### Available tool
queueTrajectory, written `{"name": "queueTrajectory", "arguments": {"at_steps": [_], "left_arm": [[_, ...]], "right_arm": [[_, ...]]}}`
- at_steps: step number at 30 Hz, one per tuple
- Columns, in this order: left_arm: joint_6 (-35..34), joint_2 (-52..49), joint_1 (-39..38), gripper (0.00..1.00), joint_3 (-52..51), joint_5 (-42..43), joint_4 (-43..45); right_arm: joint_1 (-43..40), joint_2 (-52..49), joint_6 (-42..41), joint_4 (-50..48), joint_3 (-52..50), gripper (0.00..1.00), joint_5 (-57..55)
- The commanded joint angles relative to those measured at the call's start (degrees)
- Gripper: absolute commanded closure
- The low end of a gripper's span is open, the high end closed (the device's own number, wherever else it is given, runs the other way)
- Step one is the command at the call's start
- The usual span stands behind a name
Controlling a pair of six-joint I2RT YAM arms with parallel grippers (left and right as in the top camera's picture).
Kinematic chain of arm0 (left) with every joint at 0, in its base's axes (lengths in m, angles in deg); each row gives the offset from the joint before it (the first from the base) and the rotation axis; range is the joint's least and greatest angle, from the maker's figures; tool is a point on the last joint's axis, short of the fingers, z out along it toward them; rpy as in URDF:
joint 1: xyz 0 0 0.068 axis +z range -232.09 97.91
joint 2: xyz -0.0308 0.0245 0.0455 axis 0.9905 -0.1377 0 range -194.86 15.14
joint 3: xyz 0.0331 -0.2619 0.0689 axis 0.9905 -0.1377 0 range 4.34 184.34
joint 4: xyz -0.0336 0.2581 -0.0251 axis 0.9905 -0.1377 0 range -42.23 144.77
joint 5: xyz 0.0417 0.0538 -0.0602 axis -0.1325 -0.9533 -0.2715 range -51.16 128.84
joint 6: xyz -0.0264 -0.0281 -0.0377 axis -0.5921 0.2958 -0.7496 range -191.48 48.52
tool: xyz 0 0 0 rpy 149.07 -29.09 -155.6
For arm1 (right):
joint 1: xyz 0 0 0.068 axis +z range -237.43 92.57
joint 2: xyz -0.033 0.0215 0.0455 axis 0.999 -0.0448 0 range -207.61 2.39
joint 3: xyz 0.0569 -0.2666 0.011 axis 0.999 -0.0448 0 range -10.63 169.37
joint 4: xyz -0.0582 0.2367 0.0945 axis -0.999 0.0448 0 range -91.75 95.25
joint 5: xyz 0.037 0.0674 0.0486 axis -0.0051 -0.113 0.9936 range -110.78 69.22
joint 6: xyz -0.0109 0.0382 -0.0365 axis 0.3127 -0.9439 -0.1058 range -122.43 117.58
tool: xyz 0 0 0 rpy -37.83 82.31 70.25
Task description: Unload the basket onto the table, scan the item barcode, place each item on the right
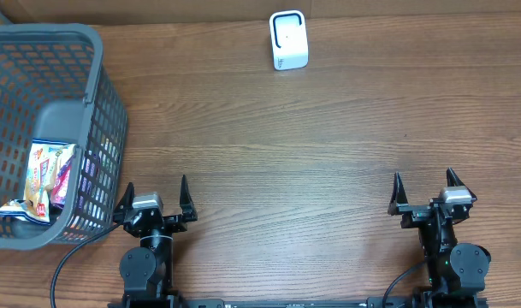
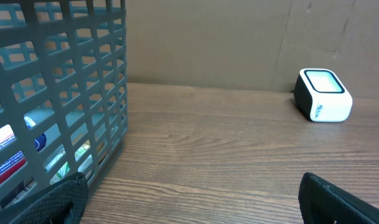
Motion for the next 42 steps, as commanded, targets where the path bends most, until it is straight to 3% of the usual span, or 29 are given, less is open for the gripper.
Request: {"name": "queueTrajectory", "arguments": {"at_steps": [1,8,12,15,19,22,25,29,31,34,36,39,42], "left_arm": [[0.9,0.4,0.1,0.0,-0.3,0.5,0.2],[0.9,0.4,0.1,0.0,-0.3,0.5,0.2],[-16.4,0.4,0.0,0.0,-0.3,19.5,1.7],[-25.9,0.4,0.0,0.0,-0.3,27.7,4.9],[-25.2,0.4,0.0,0.0,0.1,34.8,17.1],[-20.5,0.4,0.1,0.0,4.7,33.0,21.0],[-13.0,-1.0,0.1,0.0,14.0,27.5,13.0],[-6.6,-11.6,0.1,0.0,34.8,18.7,-8.8],[-3.8,-20.3,0.1,0.0,46.9,20.7,-21.0],[2.6,-34.1,0.1,0.0,64.5,34.6,-35.8],[5.7,-39.4,0.1,0.0,70.7,34.1,-39.0],[1.6,-48.7,0.1,0.0,82.1,24.5,-46.3],[-1.0,-61.5,0.1,0.0,99.9,14.3,-62.3]], "right_arm": [[0.1,0.5,-0.2,-0.4,-0.6,0.0,-0.3],[0.1,0.5,-0.2,-0.4,-0.6,0.0,-0.3],[0.1,0.5,-0.2,-0.4,-0.6,0.0,-0.3],[0.1,0.5,-0.2,-0.4,-0.6,0.0,-0.3],[0.1,0.5,-0.2,-0.4,-0.6,0.0,-0.3],[0.1,0.5,-0.2,-0.4,-0.6,0.0,-0.3],[0.1,0.5,-0.2,-0.4,-0.6,0.0,-0.3],[0.1,0.5,-0.2,-0.4,-0.6,0.0,-0.3],[0.1,0.5,-0.2,-0.4,-0.6,0.0,-0.3],[0.1,0.5,-0.2,-0.4,-0.6,0.0,-0.3],[0.1,0.5,-0.2,-0.4,-0.6,0.0,-0.3],[0.1,0.5,-0.2,-0.4,-0.6,0.0,-0.3],[0.1,0.5,-0.2,-0.4,-0.6,0.0,-0.3]]}}
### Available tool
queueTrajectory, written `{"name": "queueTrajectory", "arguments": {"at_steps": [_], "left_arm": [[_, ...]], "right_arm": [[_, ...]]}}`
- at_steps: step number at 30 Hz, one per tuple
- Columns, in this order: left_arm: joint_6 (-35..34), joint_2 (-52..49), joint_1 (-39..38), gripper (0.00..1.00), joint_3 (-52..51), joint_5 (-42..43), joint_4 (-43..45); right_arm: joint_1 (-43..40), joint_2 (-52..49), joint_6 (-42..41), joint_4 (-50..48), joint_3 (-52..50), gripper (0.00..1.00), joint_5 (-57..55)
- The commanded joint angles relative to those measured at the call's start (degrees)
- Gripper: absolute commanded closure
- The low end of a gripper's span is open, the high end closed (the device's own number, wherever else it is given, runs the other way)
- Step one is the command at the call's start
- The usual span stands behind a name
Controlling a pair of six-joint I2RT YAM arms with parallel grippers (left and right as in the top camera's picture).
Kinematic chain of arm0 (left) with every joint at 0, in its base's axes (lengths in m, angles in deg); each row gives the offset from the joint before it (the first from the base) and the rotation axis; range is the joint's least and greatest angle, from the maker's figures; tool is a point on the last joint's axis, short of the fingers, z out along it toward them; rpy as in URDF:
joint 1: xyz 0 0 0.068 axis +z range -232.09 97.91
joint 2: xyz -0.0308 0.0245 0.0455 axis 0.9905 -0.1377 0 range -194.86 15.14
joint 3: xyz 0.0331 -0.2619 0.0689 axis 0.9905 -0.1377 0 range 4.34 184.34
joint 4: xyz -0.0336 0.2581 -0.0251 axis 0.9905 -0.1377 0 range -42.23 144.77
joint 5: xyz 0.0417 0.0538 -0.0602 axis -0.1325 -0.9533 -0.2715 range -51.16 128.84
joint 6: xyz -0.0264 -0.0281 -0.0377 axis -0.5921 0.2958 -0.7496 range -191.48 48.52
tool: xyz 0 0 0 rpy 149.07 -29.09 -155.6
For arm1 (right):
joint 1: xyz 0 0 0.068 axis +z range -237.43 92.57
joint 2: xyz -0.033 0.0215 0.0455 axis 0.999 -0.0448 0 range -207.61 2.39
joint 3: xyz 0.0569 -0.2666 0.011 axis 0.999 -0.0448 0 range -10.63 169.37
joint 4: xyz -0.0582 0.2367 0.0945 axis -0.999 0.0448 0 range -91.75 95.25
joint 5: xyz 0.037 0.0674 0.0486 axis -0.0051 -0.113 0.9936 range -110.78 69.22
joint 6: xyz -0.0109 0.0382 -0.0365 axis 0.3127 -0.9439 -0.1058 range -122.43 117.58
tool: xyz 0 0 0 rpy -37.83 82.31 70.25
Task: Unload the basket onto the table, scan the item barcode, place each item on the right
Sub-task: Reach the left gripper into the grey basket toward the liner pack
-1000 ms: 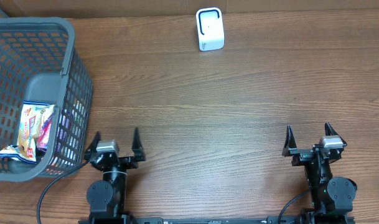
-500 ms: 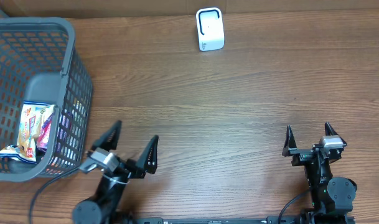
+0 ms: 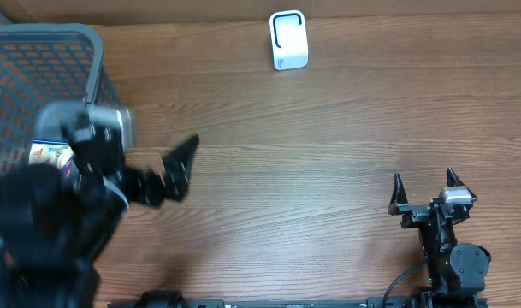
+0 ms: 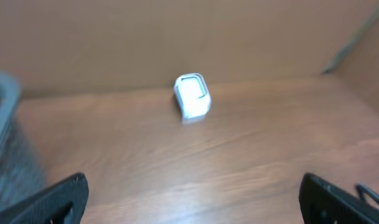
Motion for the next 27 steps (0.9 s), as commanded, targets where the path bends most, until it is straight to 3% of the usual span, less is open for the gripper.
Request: {"name": "queueTrajectory", "arguments": {"at_steps": [1,2,5,8,9,12,16,19,27], "left_arm": [[-1.0,-14.4,0.2,0.0,20.1,-13.6,-13.2],[-1.1,-20.6,0.2,0.0,29.2,-17.6,-19.6],[-2.9,-31.5,4.3,0.0,46.4,-21.1,-27.0],[-6.8,-38.8,14.6,0.0,58.1,-18.1,-29.2],[-8.5,-41.1,21.7,0.0,60.7,-13.9,-29.4],[-9.0,-43.7,31.0,0.0,60.8,-8.5,-29.7],[-9.0,-47.2,36.9,0.0,60.8,-7.8,-34.8],[-8.5,-49.7,39.4,0.0,60.8,-7.9,-38.9],[-3.1,-54.7,39.9,0.0,52.6,-8.5,-38.8]], "right_arm": [[0.1,0.5,-0.2,-0.4,-0.6,0.0,-0.3],[0.1,0.5,-0.2,-0.4,-0.6,0.0,-0.3],[0.1,0.5,-0.2,-0.4,-0.6,0.0,-0.3],[0.1,0.5,-0.2,-0.4,-0.6,0.0,-0.3],[0.1,0.5,-0.2,-0.4,-0.6,0.0,-0.3],[0.1,0.5,-0.2,-0.4,-0.6,0.0,-0.3],[0.1,0.5,-0.2,-0.4,-0.6,0.0,-0.3],[0.1,0.5,-0.2,-0.4,-0.6,0.0,-0.3],[0.1,0.5,-0.2,-0.4,-0.6,0.0,-0.3]]}}
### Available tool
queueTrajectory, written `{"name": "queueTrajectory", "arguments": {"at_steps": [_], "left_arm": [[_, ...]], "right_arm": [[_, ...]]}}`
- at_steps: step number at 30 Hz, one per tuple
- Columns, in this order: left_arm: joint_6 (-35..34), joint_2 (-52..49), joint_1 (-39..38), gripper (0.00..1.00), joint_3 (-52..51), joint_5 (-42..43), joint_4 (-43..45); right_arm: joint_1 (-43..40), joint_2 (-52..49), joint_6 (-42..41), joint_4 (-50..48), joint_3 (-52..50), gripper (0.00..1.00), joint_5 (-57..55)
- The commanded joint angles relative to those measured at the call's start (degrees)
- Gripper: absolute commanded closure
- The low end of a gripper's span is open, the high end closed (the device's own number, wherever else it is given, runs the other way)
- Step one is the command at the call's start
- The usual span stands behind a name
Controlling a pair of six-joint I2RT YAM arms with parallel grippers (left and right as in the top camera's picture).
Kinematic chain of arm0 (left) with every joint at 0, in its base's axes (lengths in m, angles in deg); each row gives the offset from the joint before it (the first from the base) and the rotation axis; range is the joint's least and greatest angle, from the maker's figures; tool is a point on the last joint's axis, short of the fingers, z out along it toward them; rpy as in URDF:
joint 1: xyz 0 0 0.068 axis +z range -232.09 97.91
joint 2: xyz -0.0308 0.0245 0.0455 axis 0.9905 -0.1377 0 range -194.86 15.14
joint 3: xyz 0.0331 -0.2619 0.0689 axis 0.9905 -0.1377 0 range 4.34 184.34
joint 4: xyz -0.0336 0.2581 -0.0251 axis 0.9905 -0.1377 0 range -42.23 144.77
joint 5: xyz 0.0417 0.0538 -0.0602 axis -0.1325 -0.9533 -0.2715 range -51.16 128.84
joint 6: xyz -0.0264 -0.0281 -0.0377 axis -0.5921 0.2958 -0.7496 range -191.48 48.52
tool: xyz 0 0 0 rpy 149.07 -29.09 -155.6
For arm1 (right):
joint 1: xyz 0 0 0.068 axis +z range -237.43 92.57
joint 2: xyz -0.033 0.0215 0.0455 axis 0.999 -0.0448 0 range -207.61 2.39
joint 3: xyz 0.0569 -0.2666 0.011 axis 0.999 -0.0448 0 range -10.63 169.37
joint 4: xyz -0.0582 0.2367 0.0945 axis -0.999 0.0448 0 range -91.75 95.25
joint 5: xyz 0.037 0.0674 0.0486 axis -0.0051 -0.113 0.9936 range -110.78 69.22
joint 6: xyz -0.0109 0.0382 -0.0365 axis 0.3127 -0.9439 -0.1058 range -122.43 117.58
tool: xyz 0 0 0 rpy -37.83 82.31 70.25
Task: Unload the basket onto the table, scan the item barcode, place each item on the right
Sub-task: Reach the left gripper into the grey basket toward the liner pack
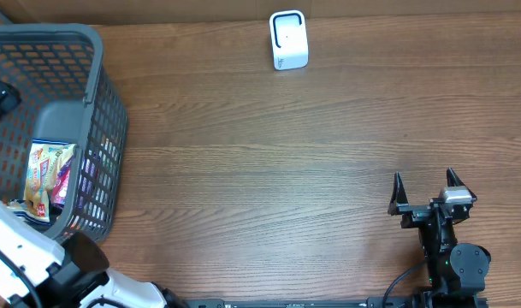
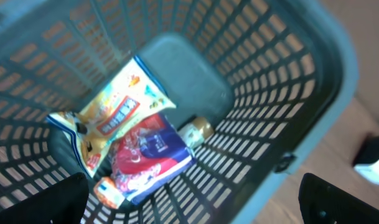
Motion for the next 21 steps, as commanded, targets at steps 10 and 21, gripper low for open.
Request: {"name": "queueTrajectory", "arguments": {"at_steps": [10,21], "left_arm": [[6.4,-2.9,0.4,0.0,-23.2,-2.3,1.5],[6.9,-3.0,0.0,0.0,-39.6,-0.6,9.3]], "right_arm": [[0.1,0.4,-0.2,-0.4,-0.6,0.0,-0.3],[0.1,0.4,-0.2,-0.4,-0.6,0.0,-0.3]]}}
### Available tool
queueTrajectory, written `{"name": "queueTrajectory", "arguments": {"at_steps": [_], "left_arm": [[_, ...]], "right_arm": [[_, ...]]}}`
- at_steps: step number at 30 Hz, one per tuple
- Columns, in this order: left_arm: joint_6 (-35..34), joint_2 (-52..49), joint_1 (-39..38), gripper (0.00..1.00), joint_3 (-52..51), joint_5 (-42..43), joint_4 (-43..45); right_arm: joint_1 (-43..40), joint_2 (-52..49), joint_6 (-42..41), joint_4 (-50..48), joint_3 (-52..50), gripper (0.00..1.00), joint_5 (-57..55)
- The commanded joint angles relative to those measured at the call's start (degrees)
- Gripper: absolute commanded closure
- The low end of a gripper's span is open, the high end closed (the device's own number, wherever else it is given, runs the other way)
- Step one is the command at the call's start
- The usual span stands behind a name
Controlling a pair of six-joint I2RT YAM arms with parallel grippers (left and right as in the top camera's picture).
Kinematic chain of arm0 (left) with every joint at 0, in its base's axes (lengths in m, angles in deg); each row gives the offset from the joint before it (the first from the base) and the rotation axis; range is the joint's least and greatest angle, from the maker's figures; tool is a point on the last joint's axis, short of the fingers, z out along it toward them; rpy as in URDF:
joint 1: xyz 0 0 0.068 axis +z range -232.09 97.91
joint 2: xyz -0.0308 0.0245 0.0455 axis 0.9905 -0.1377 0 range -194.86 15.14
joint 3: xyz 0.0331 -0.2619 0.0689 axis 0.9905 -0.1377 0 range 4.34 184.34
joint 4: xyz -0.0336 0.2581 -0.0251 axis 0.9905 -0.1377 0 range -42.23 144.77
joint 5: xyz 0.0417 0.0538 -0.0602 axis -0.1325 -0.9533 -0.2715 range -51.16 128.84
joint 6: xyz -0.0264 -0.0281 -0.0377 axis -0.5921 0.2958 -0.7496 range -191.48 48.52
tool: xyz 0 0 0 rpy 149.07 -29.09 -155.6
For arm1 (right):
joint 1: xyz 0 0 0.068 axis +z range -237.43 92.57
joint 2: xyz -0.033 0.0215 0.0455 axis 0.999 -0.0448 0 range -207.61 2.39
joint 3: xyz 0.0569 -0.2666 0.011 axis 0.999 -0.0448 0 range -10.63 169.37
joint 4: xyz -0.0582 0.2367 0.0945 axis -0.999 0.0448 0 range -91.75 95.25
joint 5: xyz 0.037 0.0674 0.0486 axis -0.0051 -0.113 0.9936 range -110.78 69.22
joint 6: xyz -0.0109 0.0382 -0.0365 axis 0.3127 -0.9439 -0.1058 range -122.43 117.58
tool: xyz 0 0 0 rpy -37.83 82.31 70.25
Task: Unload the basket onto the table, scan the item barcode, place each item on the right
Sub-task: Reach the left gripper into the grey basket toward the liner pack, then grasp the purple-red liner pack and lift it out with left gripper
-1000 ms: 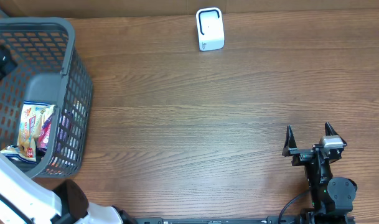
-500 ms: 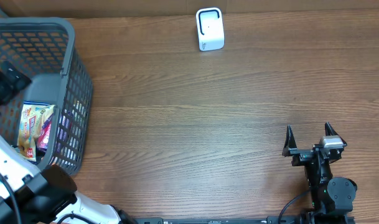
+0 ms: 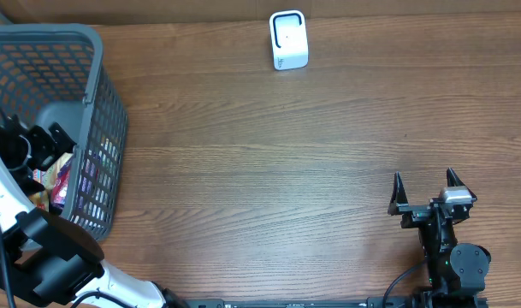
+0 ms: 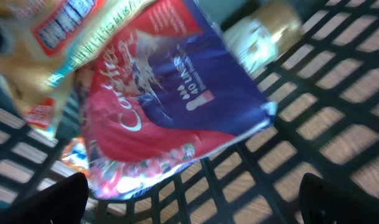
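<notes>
The grey mesh basket [image 3: 89,51] stands at the table's left end. A red and blue snack bag [image 4: 170,106] lies on its floor, with a yellow bag [image 4: 71,31] overlapping it and a small gold-capped jar [image 4: 264,31] beside it. My left gripper [image 4: 192,202] is open, low inside the basket just over the red and blue bag, and holds nothing. From overhead the left gripper [image 3: 33,145] covers most of the items. The white scanner [image 3: 288,40] stands at the far edge. My right gripper [image 3: 424,190] is open near the front right.
The basket's tall mesh walls [image 4: 338,124] close round the left gripper on all sides. A cardboard wall [image 3: 157,10] runs along the back of the wooden table [image 3: 286,171].
My left gripper was high over the basket with all its contents in view. Now it is down inside, close above the red and blue bag, still open. The right arm has not moved.
Both grippers first rested open at the table's front edge. Then my left arm was raised, its camera facing the scanner. Then it was above the basket, looking down on the bags. Now it is low inside the basket.
</notes>
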Motion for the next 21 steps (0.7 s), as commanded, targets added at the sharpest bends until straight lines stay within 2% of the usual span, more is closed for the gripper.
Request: {"name": "queueTrajectory", "arguments": {"at_steps": [1,6,11,15,17,19,21], "left_arm": [[1.7,0.0,0.0,0.0,-5.2,1.0,2.3],[1.8,0.0,0.0,0.06,-11.0,0.6,7.3],[2.2,0.0,0.0,0.22,-15.5,-0.2,12.5],[2.2,0.0,0.0,0.29,-18.9,-0.2,15.7],[2.2,0.0,0.0,0.37,-20.2,-0.2,16.8],[2.2,0.0,0.0,0.55,-21.0,-0.2,17.5],[2.2,0.0,0.0,0.84,-21.1,-0.2,17.4]], "right_arm": [[0.1,0.4,-0.2,-0.4,-0.6,0.0,-0.3],[0.1,0.4,-0.2,-0.4,-0.6,0.0,-0.3],[0.1,0.4,-0.2,-0.4,-0.6,0.0,-0.3],[0.1,0.4,-0.2,-0.4,-0.6,0.0,-0.3],[0.1,0.4,-0.2,-0.4,-0.6,0.0,-0.3],[0.1,0.4,-0.2,-0.4,-0.6,0.0,-0.3],[0.1,0.4,-0.2,-0.4,-0.6,0.0,-0.3]]}}
